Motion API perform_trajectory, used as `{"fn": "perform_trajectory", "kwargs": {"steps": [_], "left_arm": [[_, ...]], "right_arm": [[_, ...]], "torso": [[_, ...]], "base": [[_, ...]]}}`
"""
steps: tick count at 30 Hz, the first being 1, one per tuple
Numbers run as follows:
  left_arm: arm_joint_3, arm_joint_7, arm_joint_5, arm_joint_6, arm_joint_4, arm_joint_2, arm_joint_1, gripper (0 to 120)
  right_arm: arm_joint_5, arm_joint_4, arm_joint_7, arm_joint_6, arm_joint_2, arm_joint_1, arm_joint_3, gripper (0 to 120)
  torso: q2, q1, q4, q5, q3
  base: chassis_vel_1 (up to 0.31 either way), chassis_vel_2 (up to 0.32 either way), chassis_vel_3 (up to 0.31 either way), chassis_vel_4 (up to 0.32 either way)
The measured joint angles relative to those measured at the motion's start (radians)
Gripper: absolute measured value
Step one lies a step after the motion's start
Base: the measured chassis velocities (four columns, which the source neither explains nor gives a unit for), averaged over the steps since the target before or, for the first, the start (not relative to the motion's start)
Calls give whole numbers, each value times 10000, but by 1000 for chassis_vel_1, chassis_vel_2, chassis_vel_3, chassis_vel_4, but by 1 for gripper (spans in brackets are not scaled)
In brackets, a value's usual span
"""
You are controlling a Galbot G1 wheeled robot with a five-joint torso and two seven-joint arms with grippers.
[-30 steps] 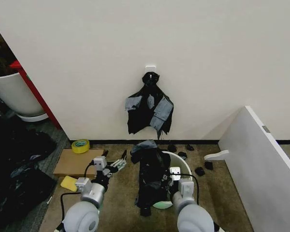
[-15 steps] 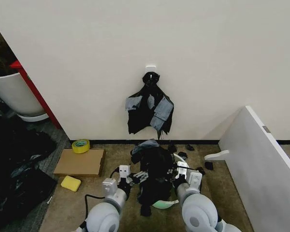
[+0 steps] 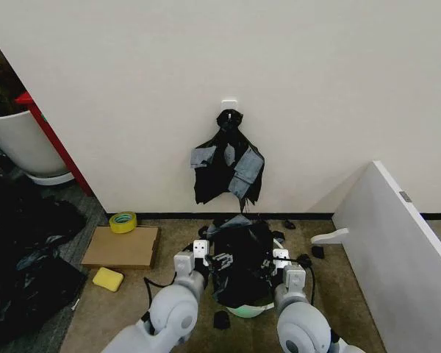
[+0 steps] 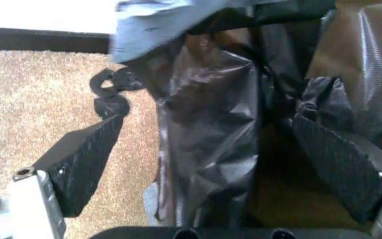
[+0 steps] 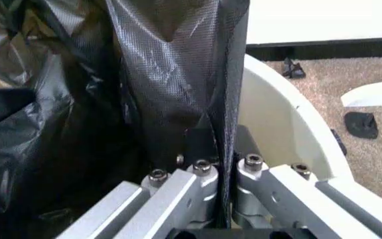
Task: Place the garbage bag over the trash bin.
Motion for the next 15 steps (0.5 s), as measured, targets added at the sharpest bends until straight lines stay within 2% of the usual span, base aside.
{"fn": "perform_trajectory", "kwargs": {"steps": [9, 15], "left_arm": [[573, -946, -76, 994, 376, -518, -526, 100], [667, -1600, -534, 1766, 569, -771, -721, 96]], "right_arm": [[11, 22, 4, -31, 65, -2, -25, 0], [36, 70, 4, -53, 71, 2, -25, 0]], "torso": [[0, 0, 0, 0, -1], [0, 0, 1, 0, 0]], "base": [[0, 0, 0, 0], [0, 0, 0, 0]]}}
